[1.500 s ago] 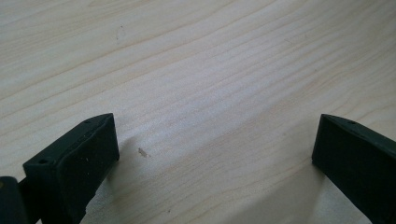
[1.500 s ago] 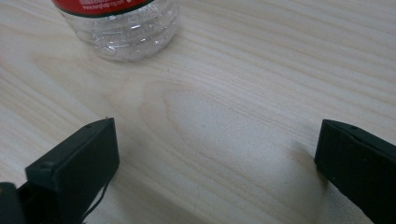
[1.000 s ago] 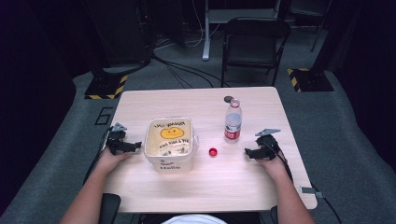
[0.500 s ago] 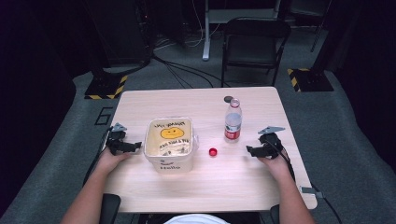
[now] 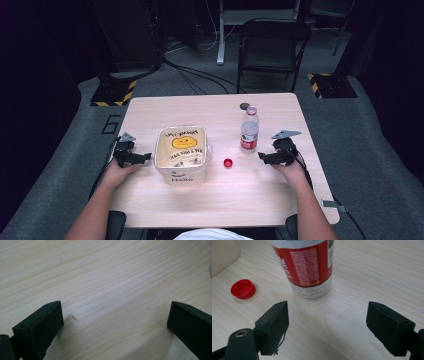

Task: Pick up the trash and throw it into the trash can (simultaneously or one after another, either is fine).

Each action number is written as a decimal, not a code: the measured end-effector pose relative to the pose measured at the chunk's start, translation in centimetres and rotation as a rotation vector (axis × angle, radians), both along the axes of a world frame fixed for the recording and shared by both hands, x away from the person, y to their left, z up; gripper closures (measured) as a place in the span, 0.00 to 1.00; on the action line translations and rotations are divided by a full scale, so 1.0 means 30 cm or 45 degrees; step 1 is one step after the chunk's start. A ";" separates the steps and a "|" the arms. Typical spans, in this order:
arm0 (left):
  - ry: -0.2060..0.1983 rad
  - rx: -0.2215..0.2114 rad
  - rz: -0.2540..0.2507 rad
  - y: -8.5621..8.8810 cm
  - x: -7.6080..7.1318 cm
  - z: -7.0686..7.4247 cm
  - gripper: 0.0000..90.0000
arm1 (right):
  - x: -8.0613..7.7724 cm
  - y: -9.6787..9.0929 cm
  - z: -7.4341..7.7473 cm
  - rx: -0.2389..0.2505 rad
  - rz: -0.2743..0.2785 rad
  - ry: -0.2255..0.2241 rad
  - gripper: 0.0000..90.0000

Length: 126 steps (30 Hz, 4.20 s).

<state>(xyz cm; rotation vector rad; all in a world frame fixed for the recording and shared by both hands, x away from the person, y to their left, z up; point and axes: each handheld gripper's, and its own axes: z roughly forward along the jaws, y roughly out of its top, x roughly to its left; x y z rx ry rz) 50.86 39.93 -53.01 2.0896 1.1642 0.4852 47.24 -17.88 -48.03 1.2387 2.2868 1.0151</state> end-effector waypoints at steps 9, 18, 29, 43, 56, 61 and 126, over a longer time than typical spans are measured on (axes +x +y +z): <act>0.004 -0.002 -0.001 -0.001 0.003 0.001 0.00 | -0.004 0.020 0.015 -0.021 0.054 -0.006 0.18; 0.008 0.000 -0.003 0.000 0.003 0.002 0.00 | -0.025 0.034 0.046 -0.005 0.039 -0.076 0.04; 0.013 0.001 -0.003 0.000 0.002 0.003 0.00 | -0.012 0.065 0.134 0.091 0.049 -0.139 0.00; 0.004 -0.001 0.000 -0.001 0.002 0.001 0.00 | 0.029 0.104 0.186 0.070 0.057 -0.142 0.00; 0.006 -0.005 0.004 -0.002 0.003 0.001 0.00 | 0.075 0.131 0.227 0.058 0.057 -0.162 0.00; 0.005 -0.003 0.004 -0.002 0.003 0.001 0.00 | 0.091 0.138 0.235 0.053 0.054 -0.154 0.00; 0.004 -0.003 0.003 -0.002 0.003 0.001 0.00 | 0.080 0.256 0.400 -0.021 0.272 -0.216 0.28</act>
